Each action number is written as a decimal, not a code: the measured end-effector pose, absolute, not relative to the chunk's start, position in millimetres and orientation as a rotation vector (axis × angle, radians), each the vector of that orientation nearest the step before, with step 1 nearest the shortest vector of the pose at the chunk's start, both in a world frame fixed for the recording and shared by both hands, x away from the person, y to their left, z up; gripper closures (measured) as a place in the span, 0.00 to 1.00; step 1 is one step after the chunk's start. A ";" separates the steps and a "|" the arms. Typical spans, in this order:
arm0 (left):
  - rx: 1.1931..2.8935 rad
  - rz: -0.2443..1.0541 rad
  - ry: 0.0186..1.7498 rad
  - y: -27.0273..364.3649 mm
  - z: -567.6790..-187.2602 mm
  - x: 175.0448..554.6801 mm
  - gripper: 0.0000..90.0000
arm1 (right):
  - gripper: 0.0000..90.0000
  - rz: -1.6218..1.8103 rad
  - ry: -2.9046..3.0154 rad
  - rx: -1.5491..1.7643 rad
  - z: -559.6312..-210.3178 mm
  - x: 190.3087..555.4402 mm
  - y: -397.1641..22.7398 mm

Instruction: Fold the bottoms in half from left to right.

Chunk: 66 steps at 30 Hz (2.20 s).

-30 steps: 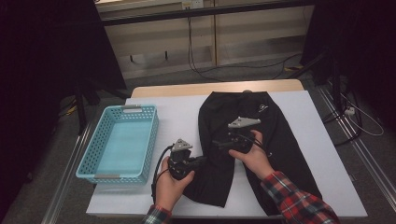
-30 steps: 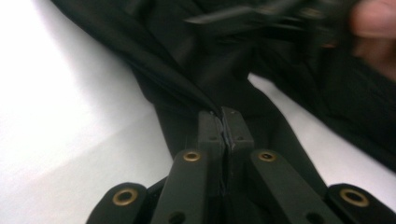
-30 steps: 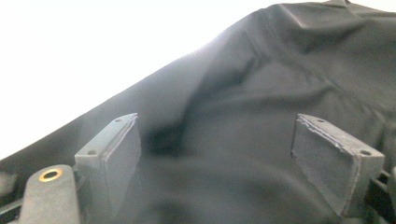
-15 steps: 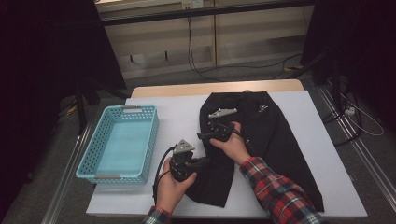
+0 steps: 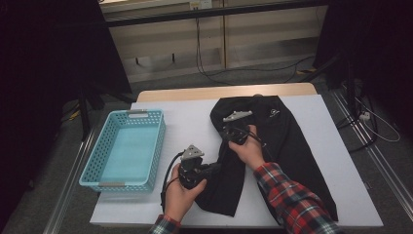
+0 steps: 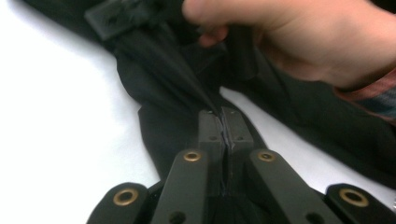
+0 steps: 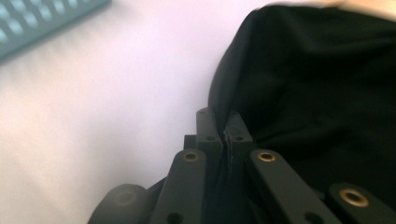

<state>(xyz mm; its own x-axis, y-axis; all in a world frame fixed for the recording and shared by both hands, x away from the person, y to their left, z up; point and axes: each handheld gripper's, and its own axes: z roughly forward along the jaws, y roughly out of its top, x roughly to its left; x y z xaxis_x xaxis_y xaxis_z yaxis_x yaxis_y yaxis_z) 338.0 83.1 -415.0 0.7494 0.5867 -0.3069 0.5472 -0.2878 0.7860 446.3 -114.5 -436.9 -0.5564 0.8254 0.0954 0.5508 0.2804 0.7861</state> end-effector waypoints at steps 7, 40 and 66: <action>1.976 0.016 0.804 68.2 -413.7 332.4 0.98 | 0.98 1.209 2.134 1.291 -415.6 408.8 -168.9; 1.991 -0.035 0.799 60.5 -419.5 332.7 0.98 | 0.71 0.994 2.261 1.153 -462.7 467.2 -113.6; 1.893 0.049 0.514 -4.8 -371.1 340.0 0.27 | 0.54 1.063 1.729 1.533 -359.8 435.6 -329.1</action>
